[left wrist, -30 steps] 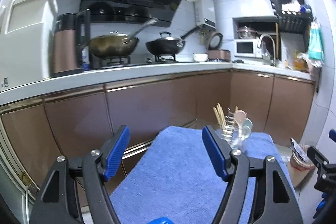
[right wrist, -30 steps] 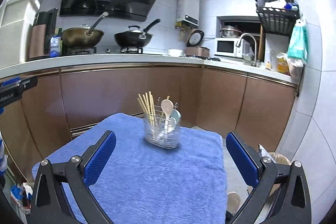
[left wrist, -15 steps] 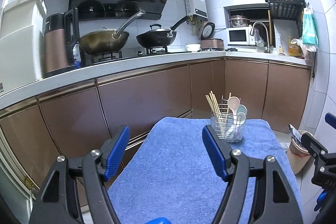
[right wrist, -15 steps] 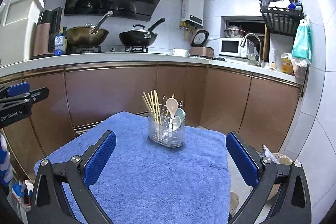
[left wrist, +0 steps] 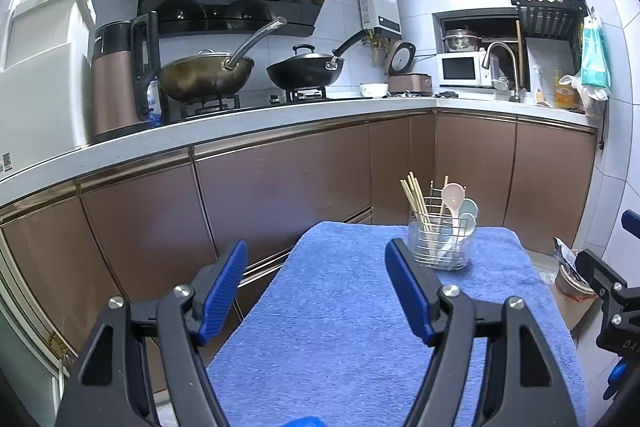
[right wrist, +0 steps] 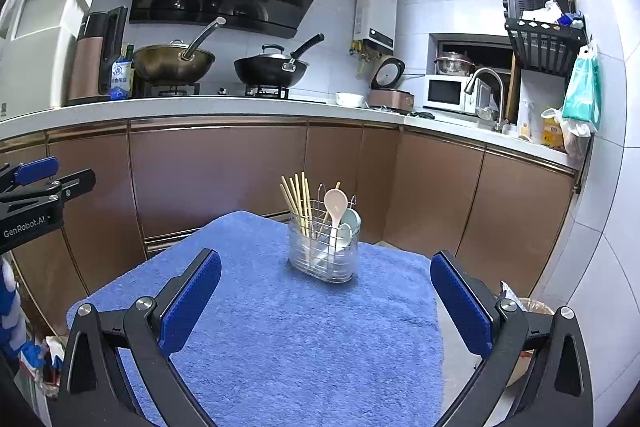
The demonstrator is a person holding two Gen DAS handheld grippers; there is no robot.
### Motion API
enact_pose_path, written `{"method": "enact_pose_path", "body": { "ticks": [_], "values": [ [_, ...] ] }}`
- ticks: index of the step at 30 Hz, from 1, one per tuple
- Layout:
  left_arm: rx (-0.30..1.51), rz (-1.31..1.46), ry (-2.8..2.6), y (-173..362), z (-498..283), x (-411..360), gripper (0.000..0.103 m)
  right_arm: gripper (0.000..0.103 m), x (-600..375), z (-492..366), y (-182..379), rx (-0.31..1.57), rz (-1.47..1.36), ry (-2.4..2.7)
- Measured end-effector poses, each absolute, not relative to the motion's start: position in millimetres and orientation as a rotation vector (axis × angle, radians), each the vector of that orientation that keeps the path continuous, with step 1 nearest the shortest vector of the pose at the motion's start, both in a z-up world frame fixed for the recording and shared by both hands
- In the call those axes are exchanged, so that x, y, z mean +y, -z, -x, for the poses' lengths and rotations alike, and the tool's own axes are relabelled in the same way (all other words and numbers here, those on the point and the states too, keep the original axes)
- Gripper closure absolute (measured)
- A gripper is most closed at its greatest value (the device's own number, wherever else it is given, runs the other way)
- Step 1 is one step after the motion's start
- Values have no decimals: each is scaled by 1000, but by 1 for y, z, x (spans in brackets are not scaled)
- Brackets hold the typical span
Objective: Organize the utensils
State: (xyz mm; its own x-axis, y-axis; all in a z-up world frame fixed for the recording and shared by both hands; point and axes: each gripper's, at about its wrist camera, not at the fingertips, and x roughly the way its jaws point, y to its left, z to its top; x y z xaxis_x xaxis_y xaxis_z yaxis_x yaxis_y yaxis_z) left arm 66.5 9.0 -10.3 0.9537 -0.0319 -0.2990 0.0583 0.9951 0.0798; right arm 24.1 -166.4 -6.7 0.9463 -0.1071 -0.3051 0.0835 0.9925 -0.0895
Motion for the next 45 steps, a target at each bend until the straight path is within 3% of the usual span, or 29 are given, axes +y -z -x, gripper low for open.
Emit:
{"method": "enact_pose_path", "body": {
  "ticks": [45],
  "values": [
    [345,-122,13,30,-89,10,33,0,-162,-43,6,425,142,217]
  ]
}}
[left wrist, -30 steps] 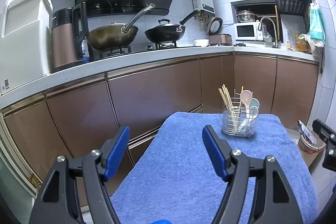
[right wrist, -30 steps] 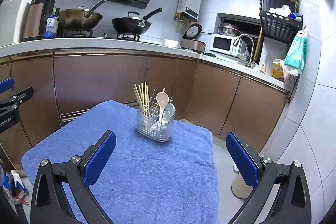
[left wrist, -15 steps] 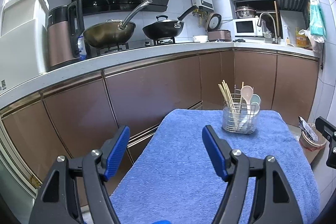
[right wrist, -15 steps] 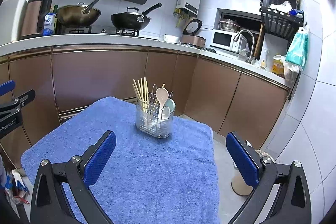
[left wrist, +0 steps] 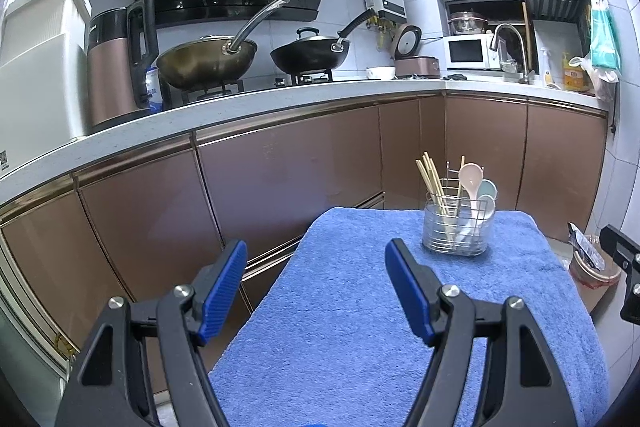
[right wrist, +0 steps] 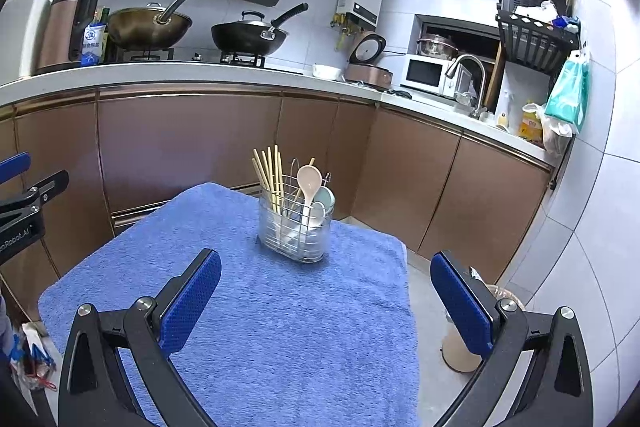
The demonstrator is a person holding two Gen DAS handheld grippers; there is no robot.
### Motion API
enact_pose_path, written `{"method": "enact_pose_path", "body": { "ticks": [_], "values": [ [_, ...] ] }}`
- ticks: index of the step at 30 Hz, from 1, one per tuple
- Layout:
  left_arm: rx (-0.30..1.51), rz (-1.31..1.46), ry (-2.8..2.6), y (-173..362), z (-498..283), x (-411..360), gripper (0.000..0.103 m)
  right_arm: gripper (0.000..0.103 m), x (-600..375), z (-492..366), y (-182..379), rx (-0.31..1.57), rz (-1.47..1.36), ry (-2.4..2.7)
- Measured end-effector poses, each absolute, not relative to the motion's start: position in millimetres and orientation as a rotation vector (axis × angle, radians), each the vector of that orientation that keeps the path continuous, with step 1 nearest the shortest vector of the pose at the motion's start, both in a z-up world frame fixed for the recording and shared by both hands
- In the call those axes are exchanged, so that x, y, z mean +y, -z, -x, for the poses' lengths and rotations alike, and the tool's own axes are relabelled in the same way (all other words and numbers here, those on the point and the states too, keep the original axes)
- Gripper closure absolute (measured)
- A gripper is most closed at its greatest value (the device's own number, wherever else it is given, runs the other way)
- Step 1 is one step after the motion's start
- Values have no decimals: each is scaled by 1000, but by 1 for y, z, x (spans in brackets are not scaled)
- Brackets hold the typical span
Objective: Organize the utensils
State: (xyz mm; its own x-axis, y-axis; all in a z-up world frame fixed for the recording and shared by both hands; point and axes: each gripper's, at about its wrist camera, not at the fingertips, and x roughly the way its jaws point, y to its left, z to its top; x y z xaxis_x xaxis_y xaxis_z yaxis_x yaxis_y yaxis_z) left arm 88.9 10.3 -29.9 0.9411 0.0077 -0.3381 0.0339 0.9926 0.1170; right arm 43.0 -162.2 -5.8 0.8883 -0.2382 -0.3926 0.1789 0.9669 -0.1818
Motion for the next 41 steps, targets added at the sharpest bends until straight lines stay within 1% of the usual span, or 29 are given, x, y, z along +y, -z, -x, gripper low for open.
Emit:
{"method": "enact_pose_path", "body": {
  "ticks": [16,41],
  "values": [
    [303,-118,-31,23,-74,16,33,0,-164,-36,0,406,123,221],
    [301,-94,-50,17,-70,29,33,0,-168,-30,-6,386,107,224]
  ]
}}
